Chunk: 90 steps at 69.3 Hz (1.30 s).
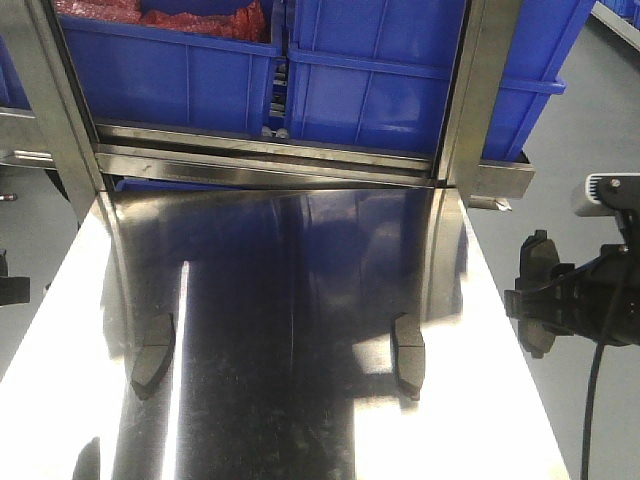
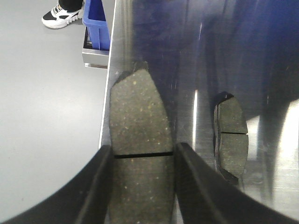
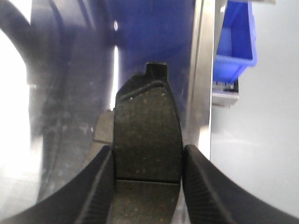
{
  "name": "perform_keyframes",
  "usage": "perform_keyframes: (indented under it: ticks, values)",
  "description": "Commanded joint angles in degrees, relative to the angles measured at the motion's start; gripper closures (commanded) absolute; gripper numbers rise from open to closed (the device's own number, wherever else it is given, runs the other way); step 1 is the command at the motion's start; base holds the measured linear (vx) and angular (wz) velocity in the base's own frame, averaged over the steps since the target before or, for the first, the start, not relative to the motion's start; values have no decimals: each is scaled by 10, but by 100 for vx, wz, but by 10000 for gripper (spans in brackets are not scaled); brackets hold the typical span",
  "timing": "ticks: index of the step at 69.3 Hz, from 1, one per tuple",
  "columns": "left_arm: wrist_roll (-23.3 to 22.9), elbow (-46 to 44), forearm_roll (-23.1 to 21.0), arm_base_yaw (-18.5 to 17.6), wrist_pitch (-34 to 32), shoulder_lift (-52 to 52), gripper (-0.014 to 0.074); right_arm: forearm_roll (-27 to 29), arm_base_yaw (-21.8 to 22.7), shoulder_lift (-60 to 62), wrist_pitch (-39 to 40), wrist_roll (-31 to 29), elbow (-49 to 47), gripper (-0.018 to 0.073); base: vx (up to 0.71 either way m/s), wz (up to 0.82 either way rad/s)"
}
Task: Move and align brake pads A on conveyor
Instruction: 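Close the right gripper on the brake pad and lift it, then turn the base away from the table holding both pads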
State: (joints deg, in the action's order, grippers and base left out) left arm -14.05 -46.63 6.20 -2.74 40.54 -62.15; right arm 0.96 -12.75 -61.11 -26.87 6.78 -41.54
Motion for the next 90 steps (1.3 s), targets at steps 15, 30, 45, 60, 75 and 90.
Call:
perform_keyframes:
  ticks: [15,30,45,60,75,90]
  values:
    - [0,-15,3,-2,-36,13,489,-3,2,22,51,-3,-16,500,0,0]
    - [0,-15,3,-2,-36,13,489,-3,2,22,50,-3,-16,500,0,0]
    - [0,-15,3,-2,-36,13,489,-3,2,22,50,-3,-16,500,0,0]
    - [0,-15,3,-2,-36,13,489,-3,2,22,50,-3,-16,500,0,0]
    - [0,-15,3,-2,-36,13,489,-3,2,22,50,-3,-16,500,0,0]
    - [0,-15,3,-2,-36,13,489,-3,2,22,50,-3,-16,500,0,0]
